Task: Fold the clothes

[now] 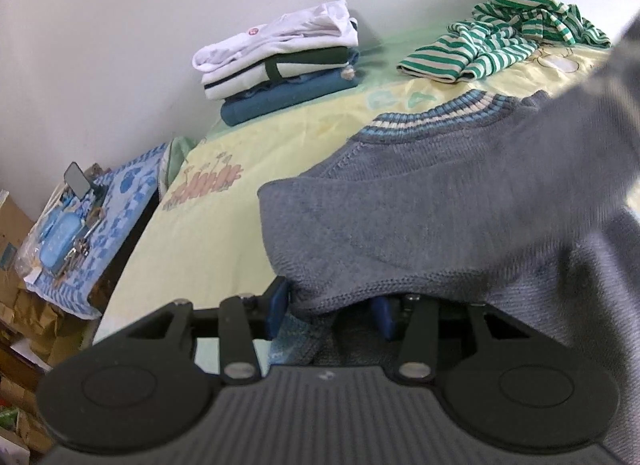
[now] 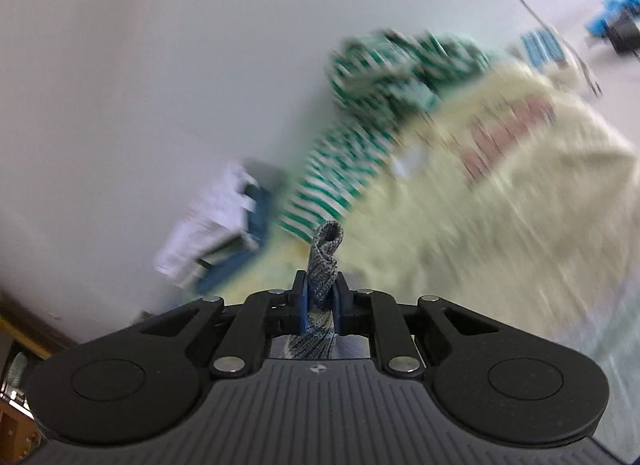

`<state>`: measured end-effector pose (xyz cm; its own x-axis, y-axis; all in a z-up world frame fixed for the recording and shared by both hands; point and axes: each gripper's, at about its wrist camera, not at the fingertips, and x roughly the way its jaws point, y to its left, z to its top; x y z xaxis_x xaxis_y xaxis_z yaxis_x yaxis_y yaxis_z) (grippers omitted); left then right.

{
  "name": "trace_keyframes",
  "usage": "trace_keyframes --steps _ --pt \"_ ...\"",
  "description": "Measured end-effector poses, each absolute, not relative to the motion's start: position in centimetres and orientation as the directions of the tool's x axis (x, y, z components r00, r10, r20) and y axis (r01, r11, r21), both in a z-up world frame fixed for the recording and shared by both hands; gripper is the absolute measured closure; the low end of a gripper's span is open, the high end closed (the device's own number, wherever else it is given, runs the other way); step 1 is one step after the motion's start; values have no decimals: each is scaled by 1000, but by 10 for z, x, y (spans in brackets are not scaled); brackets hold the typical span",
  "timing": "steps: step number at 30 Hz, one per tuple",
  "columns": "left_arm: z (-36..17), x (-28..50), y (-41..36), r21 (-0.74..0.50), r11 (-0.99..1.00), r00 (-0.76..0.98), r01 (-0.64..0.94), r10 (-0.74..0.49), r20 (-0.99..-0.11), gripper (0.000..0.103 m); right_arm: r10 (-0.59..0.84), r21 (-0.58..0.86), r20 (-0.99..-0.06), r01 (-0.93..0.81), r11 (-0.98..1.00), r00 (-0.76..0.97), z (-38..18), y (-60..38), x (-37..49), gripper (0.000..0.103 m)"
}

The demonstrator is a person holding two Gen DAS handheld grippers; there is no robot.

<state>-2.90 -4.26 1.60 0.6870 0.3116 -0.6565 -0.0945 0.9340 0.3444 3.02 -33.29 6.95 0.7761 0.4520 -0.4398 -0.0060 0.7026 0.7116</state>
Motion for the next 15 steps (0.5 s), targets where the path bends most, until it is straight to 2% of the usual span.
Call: trace_keyframes --steps 2,6,11,15 --pt "17 -31 -45 342 936 693 -87 303 -655 53 464 720 -383 -57 692 799 86 -337 22 90" --pt "19 -35 -50 339 939 704 -64 283 -652 49 437 698 -338 -90 711 833 97 -345 4 90" --pt "18 -42 -53 328 944 706 -40 259 -659 49 387 664 -368 -53 746 845 87 -360 -14 90" --pt "20 -51 -51 295 956 711 -2 208 -672 49 287 584 -488 64 809 824 64 -367 -12 90"
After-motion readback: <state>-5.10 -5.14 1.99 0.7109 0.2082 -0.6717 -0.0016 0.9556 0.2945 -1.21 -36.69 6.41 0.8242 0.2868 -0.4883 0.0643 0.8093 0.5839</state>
